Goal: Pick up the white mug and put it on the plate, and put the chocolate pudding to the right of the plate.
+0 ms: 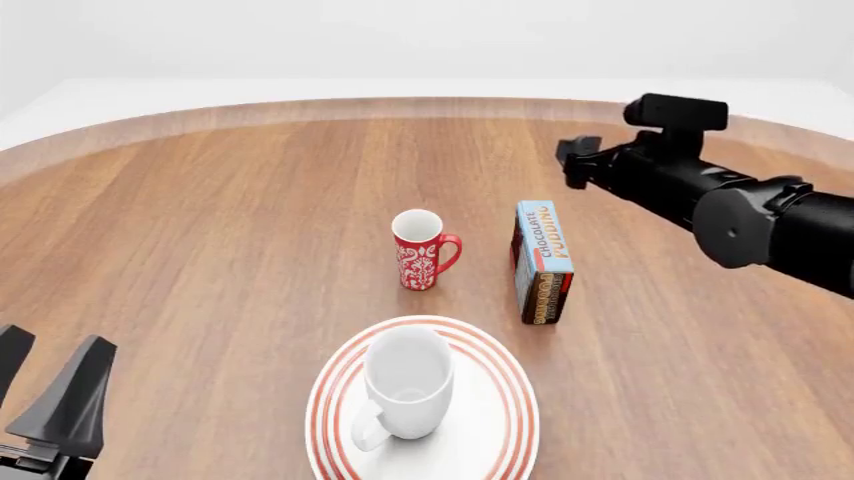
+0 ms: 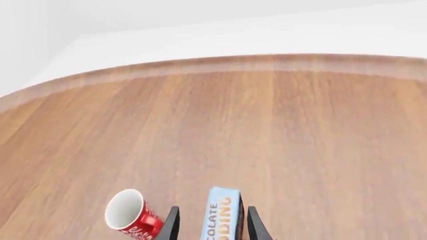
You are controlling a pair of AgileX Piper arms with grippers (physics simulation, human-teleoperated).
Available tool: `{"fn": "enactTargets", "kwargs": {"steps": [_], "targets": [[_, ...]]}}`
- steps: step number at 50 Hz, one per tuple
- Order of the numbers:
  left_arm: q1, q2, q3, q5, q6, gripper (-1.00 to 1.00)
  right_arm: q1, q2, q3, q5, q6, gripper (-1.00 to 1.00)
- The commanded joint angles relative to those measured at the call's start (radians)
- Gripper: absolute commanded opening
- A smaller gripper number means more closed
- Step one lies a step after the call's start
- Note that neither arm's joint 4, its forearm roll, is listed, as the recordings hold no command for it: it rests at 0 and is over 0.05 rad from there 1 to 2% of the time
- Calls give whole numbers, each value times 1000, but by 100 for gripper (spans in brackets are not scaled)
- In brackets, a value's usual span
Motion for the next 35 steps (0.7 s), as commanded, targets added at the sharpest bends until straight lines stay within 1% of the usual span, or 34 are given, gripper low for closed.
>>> {"fn": "enactTargets", "kwargs": {"steps": [1,35], "targets": [[-1,0,0,0,-2,100,-12,11,3,-5,15,100],[0,0,0,-2,-2,100,-24,98,0,-23,11,100]]}}
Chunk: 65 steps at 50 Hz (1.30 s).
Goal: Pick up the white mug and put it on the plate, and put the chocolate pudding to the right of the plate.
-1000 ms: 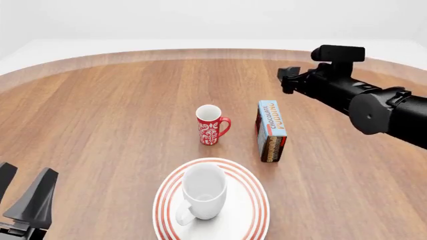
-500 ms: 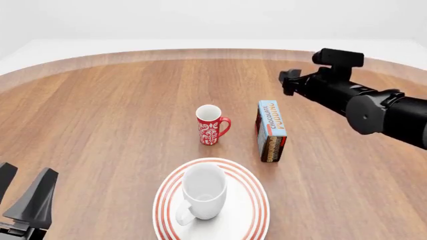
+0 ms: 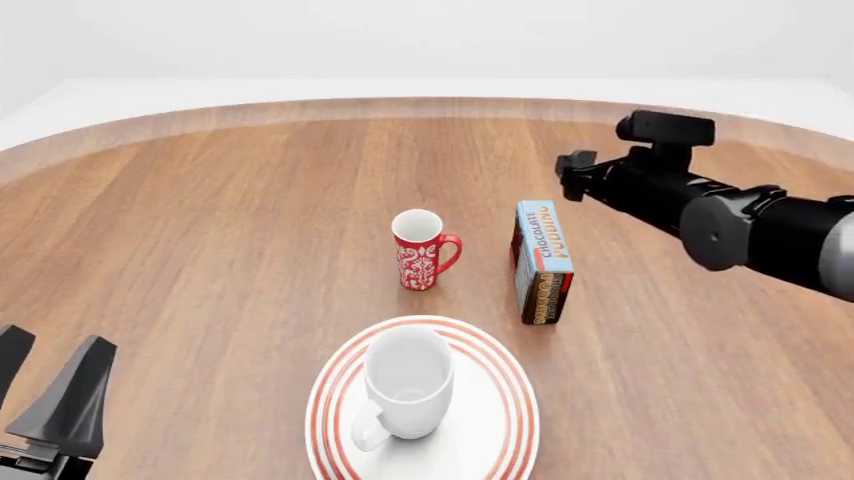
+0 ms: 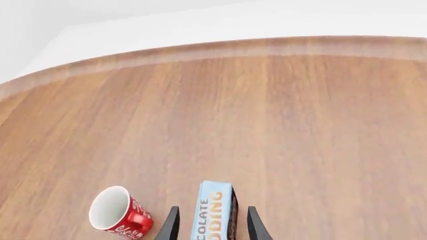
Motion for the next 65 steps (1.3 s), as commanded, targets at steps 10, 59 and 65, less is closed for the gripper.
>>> {"fn": "enactTargets", "kwargs": {"steps": [10,59,65], "targets": [[-1,0,0,-1,-1,100,-4,52,-9,-5,-11,100],[-1,0,2,-4,-4,100,15,153,-59,11,-40,100],[-2,0,2,-4,-4,100,19,157,-62,17,-45,100]]}}
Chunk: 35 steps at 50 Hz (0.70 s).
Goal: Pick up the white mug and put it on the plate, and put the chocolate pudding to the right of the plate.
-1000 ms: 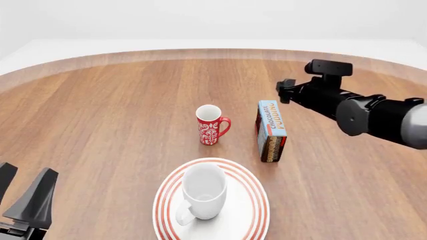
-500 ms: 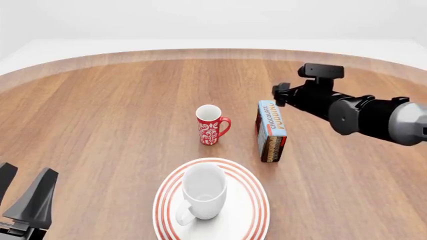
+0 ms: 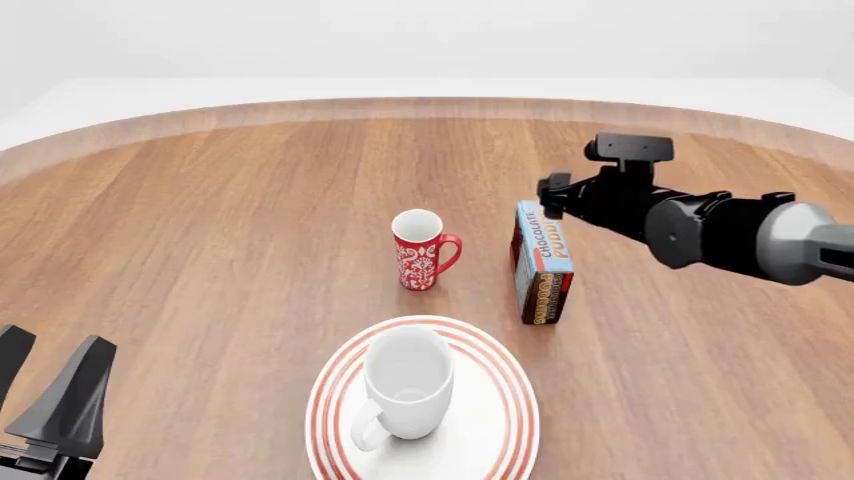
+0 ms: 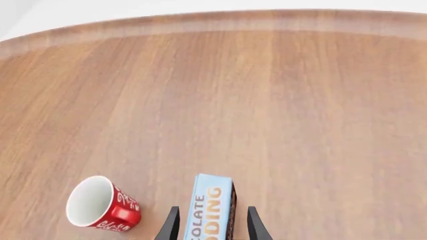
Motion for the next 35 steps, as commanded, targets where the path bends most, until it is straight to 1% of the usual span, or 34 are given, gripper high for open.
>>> {"fn": "enactTargets", "kwargs": {"steps": [1,35], "targets": [[0,0,0,0,0,100,8,16,-9,9,-10,100],[-4,0,-4,-6,0,100,19,56,-26,28,-32,100]]}}
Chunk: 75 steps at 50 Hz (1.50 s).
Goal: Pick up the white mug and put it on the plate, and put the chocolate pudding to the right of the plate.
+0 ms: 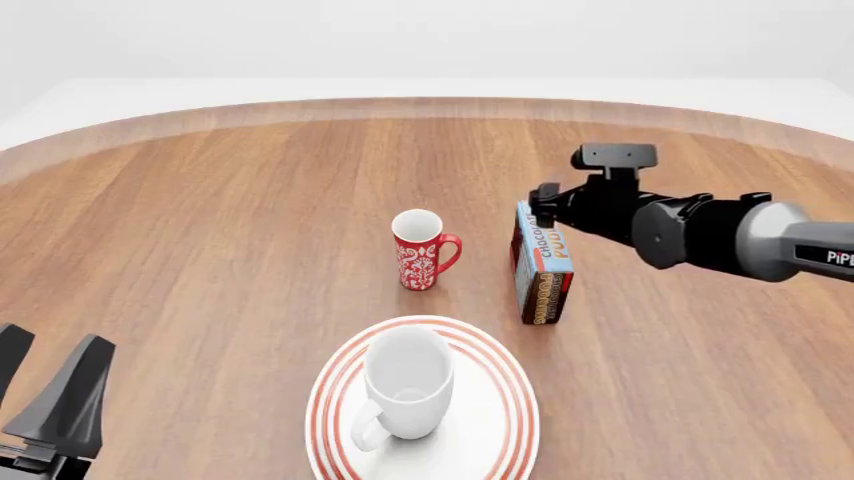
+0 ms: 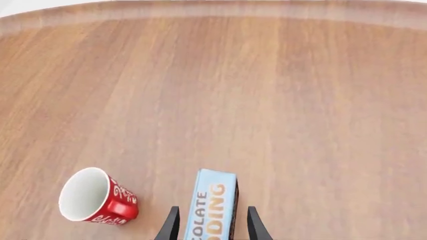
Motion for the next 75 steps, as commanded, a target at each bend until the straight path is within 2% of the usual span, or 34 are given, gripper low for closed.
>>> {"fn": "enactTargets", "kwargs": {"steps": [1,35,75], "targets": [[-2,0,-3,0,2,100,5,11,-4,7,-8,100],[-2,0,0,-3,-2,100,10,52,-24,20,-21,100],[2,0,0,-3,-2,100,27,104,-14,9,17,100]]}}
